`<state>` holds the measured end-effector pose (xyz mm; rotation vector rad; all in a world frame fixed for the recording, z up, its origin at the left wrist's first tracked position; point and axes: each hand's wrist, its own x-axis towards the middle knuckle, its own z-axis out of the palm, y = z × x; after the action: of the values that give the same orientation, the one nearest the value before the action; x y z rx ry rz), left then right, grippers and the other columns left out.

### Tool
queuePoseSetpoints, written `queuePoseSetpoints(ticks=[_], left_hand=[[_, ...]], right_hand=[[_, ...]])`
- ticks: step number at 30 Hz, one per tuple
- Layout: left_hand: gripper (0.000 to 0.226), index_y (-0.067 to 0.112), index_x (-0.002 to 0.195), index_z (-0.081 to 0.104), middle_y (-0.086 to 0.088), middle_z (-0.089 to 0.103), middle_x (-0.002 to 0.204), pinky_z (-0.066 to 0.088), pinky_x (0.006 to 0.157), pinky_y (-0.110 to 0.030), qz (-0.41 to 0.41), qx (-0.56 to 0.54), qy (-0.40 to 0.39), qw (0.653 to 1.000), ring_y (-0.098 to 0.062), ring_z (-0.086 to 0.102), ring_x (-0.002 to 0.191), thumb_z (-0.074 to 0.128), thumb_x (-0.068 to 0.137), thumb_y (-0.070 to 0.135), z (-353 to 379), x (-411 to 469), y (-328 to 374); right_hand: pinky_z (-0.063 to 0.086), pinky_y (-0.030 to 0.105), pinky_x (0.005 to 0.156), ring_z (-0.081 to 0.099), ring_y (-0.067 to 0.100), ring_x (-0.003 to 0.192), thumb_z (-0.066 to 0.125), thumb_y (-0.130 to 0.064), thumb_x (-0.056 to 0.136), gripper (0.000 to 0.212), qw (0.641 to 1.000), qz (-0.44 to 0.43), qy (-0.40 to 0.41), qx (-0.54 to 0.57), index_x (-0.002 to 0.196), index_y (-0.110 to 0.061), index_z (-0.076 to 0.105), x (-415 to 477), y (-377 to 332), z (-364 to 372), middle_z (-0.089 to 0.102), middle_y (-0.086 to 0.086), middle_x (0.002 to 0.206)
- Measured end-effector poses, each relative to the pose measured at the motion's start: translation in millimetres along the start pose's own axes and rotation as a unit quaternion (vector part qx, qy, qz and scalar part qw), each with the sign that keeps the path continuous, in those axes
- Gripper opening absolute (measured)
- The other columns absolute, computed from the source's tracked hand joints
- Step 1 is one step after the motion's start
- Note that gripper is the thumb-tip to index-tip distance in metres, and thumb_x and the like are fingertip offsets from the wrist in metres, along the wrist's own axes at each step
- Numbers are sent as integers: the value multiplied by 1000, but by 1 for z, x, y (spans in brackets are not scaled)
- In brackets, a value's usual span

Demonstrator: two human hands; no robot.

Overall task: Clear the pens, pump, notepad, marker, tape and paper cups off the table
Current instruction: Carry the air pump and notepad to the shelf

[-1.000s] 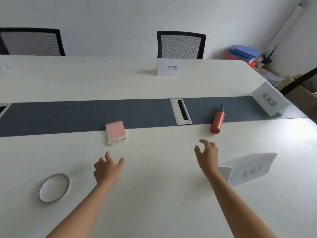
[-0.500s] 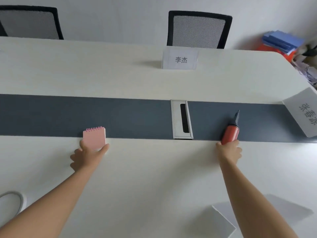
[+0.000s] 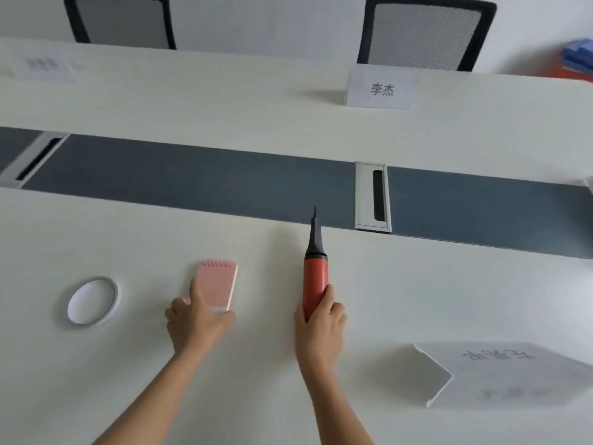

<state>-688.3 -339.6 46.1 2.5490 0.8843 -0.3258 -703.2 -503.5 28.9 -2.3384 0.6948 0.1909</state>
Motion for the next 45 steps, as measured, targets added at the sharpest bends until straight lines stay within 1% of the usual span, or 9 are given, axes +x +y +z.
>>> queuePoseSetpoints(ticks=[3,6,9,12,16,21,27,33,45], left_hand=[[96,23,139,27,-20,48,117,39,94,-39,-42,-95,-68,992,-37,41,112,65,52,35,-7,-34,-58],[88,28,126,39,-6,60,98,47,75,-33,-77,-277,-132,949,-24,57,93,63,41,33,-38,-56,-104],[86,21,114,47,-9,60,89,45,64,-28,-98,-451,-202,864,-22,56,77,66,31,34,-69,-77,-147],[75,8,110,55,-17,62,94,54,51,-29,-160,-609,-264,731,-34,66,71,72,38,24,-71,-99,-189],[102,8,106,56,-20,61,95,58,52,-34,-166,-693,-247,657,-39,69,69,91,11,24,-54,-121,-231],[90,4,117,51,-25,67,90,59,57,-35,-145,-740,-218,619,-34,69,72,85,35,18,-62,-147,-281],[112,9,123,48,-23,56,116,58,64,-35,-97,-796,-150,578,-32,56,103,88,18,9,-76,-220,-362],[124,20,121,46,-25,54,112,58,68,-40,-98,-822,-51,559,-42,57,95,91,6,4,-73,-325,-472],[131,20,128,38,-21,51,113,60,64,-40,-143,-873,137,445,-41,54,102,94,10,26,-69,-447,-602]], right_hand=[[50,41,66,56,37,91,68,-24,75,67,995,-70,-18,65,133,-12,36,-59,5,26,57,17,100],[44,33,75,53,30,101,64,-24,80,69,988,-72,-82,112,138,-15,29,-97,2,39,51,12,111],[43,30,79,49,24,106,59,-28,84,69,977,-110,-148,107,141,-18,21,-119,-9,47,45,6,117],[41,29,78,48,25,106,58,-29,85,67,966,-166,-172,96,140,-17,22,-136,-24,51,45,7,117],[39,28,75,49,25,104,58,-29,85,66,952,-230,-191,68,139,-16,23,-161,-36,58,46,8,117],[43,31,78,49,24,104,55,-31,86,64,929,-300,-215,29,139,-16,22,-220,-38,73,45,7,117],[48,36,83,50,23,106,56,-33,85,69,886,-392,-249,16,141,-18,19,-320,-27,95,44,6,118],[44,29,77,51,19,100,60,-29,83,68,859,-410,-305,30,140,-18,24,-439,21,115,43,1,117],[46,29,78,47,15,91,57,-29,84,62,735,-533,-418,-36,136,-17,27,-605,37,164,36,-6,105]])
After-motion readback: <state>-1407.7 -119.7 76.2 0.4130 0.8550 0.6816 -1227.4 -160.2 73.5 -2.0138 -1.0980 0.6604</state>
